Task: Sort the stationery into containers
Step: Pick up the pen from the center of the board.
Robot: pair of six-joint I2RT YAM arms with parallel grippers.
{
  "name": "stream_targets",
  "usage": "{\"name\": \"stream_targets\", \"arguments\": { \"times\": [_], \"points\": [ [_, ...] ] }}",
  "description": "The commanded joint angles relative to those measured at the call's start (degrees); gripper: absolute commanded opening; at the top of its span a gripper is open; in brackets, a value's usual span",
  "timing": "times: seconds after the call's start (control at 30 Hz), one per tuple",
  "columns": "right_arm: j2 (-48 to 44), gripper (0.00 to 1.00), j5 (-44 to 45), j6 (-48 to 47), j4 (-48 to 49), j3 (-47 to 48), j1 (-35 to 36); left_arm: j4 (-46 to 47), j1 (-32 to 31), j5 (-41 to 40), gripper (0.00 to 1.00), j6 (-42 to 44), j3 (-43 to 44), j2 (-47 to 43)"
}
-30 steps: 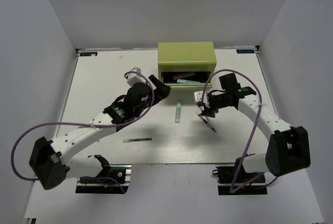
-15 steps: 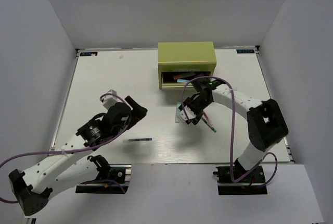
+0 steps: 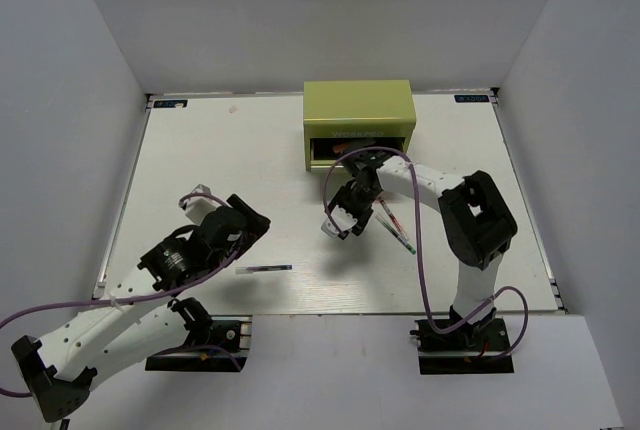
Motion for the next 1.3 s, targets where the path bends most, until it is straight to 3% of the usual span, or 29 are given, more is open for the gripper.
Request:
{"name": "stream_targets", "arguments": {
  "times": [0.0, 0.17, 0.3, 0.57, 0.8, 1.0, 1.13, 1.27],
  "points": [
    [1.7, 0.59, 1.7, -4.6, -2.2, 4.4, 1.4, -2.0, 0.2, -2.8, 0.99, -1.0, 0.9, -0.5],
    [5.8, 0.57, 5.1, -6.5, -5.4, 7.4, 2.7, -2.7, 0.2, -2.8, 0.99, -1.0, 0.9, -1.6],
    [8.9, 0.50, 6.3, -8.3, -11.0, 10.4, 3.3, -3.2, 0.2, -2.8, 0.99, -1.0, 0.9, -2.1],
    [9.1, 0.47, 6.7, -8.4, -11.7, 7.7, 4.0, -4.3, 0.2, -3.8, 0.99, -1.6, 0.9, -3.8],
    [9.0, 0.30, 5.6, -4.7, -18.2, 9.5, 3.9, -2.8, 0.2, -3.8, 0.99, -1.6, -0.1, -3.8],
    [5.6, 0.18, 0.4, 3.4, -19.2, 10.0, 3.7, 2.4, 0.2, -3.2, 0.99, -2.8, -2.7, -5.9],
    [0.9, 0.12, -6.6, 18.2, -16.5, 13.4, 3.6, 3.8, 0.2, -2.7, 0.99, -5.4, -5.6, -7.7],
    [-4.0, 0.09, -8.2, 30.7, -8.1, 15.4, 3.5, 3.8, 0.2, -2.7, 0.99, -8.4, -6.1, -8.9]
  ]
}}
